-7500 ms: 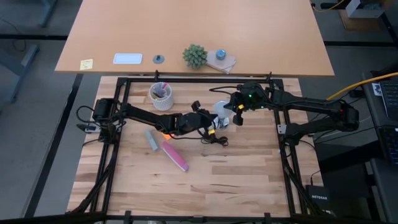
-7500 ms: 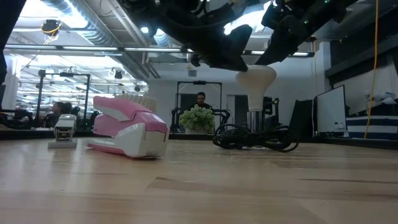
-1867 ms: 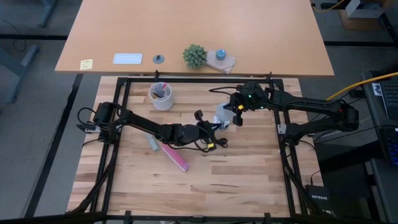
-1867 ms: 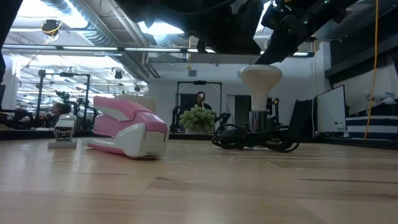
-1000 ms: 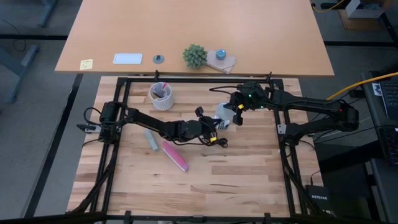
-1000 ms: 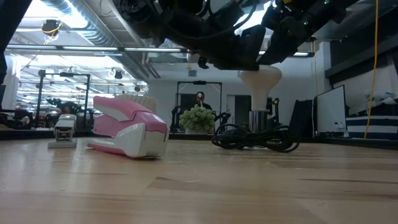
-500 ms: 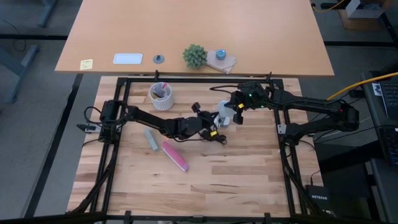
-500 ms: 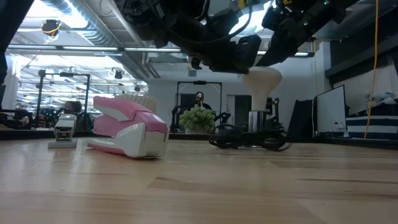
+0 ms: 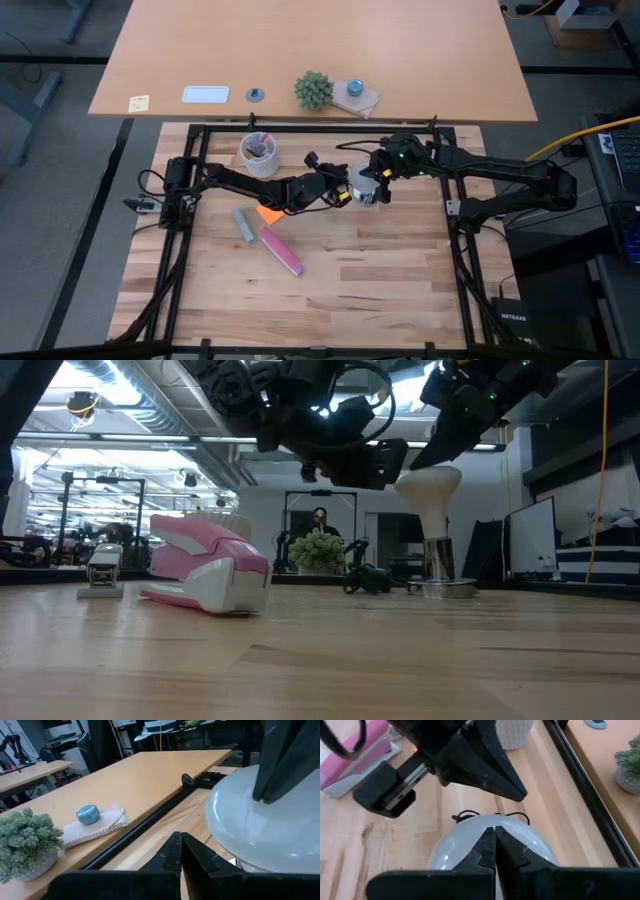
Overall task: Screw lightbulb
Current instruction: Insert the lightbulb into the lamp
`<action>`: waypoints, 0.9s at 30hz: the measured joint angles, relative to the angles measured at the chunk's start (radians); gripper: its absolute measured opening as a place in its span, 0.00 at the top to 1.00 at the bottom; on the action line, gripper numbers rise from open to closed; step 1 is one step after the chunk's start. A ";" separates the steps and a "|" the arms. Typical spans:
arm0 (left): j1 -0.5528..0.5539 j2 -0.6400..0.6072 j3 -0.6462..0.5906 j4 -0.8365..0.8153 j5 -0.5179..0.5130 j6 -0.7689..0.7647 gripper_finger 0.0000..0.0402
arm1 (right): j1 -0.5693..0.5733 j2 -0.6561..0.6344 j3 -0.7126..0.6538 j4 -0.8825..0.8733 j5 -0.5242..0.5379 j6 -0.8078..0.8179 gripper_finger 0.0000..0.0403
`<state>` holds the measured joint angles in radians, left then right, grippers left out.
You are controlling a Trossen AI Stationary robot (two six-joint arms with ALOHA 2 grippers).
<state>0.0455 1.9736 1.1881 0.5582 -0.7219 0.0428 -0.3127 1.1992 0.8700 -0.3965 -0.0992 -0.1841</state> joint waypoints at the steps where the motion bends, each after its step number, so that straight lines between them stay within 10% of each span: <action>1: -0.002 0.000 0.000 -0.001 0.000 0.005 1.00 | 0.000 0.000 0.000 -0.001 0.010 0.000 0.99; 27: -0.014 0.000 0.000 0.004 0.004 0.008 1.00 | -0.001 -0.089 -0.003 -0.083 0.117 0.027 0.99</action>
<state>0.0317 1.9736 1.1881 0.5621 -0.7184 0.0509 -0.3138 1.1103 0.8665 -0.4795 0.0179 -0.1574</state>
